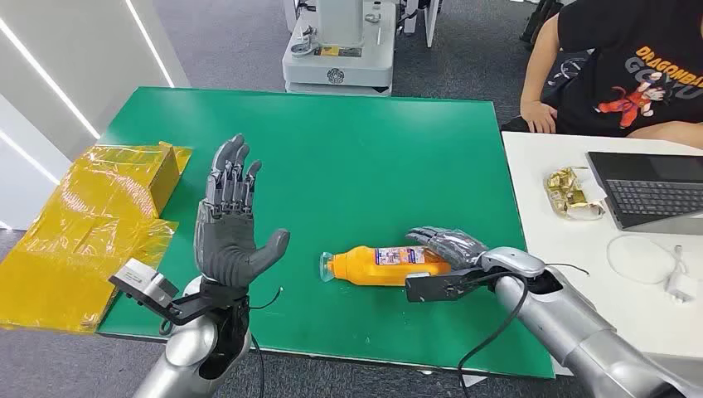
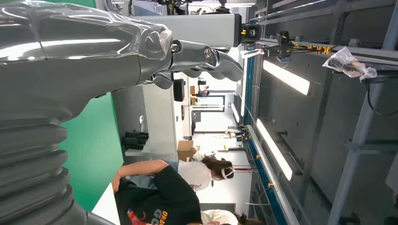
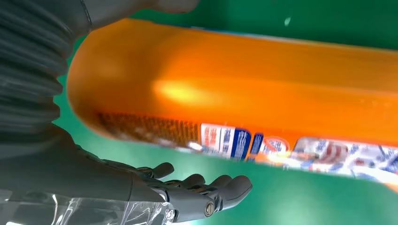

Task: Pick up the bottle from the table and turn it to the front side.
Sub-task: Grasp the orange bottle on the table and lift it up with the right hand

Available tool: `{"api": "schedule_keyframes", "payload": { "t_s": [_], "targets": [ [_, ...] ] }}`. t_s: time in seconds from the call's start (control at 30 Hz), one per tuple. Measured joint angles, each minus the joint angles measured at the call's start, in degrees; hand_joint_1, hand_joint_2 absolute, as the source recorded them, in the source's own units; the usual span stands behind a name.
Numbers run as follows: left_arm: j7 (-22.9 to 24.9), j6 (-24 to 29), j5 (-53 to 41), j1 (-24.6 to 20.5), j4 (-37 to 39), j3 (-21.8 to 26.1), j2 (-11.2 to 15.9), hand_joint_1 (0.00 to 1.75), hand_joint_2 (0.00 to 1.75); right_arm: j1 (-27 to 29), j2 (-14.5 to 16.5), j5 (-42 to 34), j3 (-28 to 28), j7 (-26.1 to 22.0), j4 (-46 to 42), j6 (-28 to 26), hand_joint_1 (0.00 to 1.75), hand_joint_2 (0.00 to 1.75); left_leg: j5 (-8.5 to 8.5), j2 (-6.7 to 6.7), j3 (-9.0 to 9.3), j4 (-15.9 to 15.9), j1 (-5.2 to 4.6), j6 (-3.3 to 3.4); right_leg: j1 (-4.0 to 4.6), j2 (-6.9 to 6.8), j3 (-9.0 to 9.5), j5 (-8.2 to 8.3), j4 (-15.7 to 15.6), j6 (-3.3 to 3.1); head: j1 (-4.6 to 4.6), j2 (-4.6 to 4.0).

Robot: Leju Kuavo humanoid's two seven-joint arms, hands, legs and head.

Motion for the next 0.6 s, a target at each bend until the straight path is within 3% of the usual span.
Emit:
{"api": "schedule_keyframes", "payload": {
  "t_s": [0.47,0.6],
  "targets": [
    [0.0,-0.5,-0.3,0.2,0.0,-0.2,0.2,0.0,1.75,0.8,1.0,0.1,0.8,-0.6,2.8,-2.1,0.0,1.75,0.0,0.01,0.01,0.0,0.0,0.0,0.0,0.01,0.01,0.0,0.0,0.0,0.02,0.0],
    [0.6,-0.3,-0.8,0.2,0.0,-0.2,0.3,0.0,1.75,0.9,1.4,-1.0,1.0,-0.9,3.6,-0.2,1.75,1.75,0.0,0.03,0.05,0.0,0.01,0.0,0.0,0.03,0.03,0.0,0.0,0.0,0.01,0.0]
  ]
}}
